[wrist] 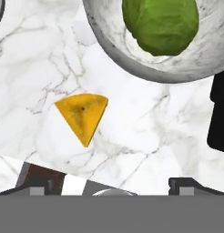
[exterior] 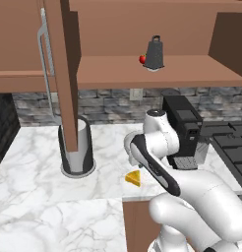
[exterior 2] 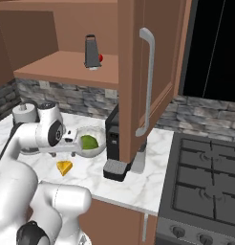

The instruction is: Pick the cheese from the fridge and the cheese grater from the cabinet and place them next to the salad bowl.

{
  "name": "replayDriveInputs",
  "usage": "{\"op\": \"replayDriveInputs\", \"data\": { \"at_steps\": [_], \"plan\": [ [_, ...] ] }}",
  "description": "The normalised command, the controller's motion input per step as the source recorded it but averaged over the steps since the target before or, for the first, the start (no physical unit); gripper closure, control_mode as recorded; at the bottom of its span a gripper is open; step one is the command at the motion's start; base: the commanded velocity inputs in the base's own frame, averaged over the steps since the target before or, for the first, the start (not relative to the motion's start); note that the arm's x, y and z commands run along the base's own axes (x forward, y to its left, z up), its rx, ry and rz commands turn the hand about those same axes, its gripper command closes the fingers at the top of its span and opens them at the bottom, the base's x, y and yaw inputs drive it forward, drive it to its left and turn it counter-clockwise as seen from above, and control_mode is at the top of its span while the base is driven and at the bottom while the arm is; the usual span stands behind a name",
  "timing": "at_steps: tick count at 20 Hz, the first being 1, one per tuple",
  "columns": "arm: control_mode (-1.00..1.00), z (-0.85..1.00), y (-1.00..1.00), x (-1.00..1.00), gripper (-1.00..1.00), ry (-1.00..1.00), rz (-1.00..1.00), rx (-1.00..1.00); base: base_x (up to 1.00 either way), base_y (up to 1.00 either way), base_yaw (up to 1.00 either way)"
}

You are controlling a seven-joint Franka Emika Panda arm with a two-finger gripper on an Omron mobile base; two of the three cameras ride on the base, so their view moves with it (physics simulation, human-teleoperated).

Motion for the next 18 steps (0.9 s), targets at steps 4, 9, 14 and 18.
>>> {"op": "replayDriveInputs", "data": {
  "at_steps": [4, 9, 14, 18],
  "plan": [
    [-1.00, 0.50, -0.11, -0.17, -1.00, -0.03, -0.05, 0.06, 0.00, 0.00, 0.00],
    [-1.00, 0.53, -0.08, -0.12, -1.00, -0.04, -0.04, 0.04, 0.00, 0.00, 0.00],
    [-1.00, 0.57, -0.08, -0.11, -1.00, -0.05, -0.01, 0.03, 0.00, 0.00, 0.00],
    [-1.00, 0.57, -0.11, -0.19, -1.00, -0.03, 0.00, 0.00, 0.00, 0.00, 0.00]
  ]
}}
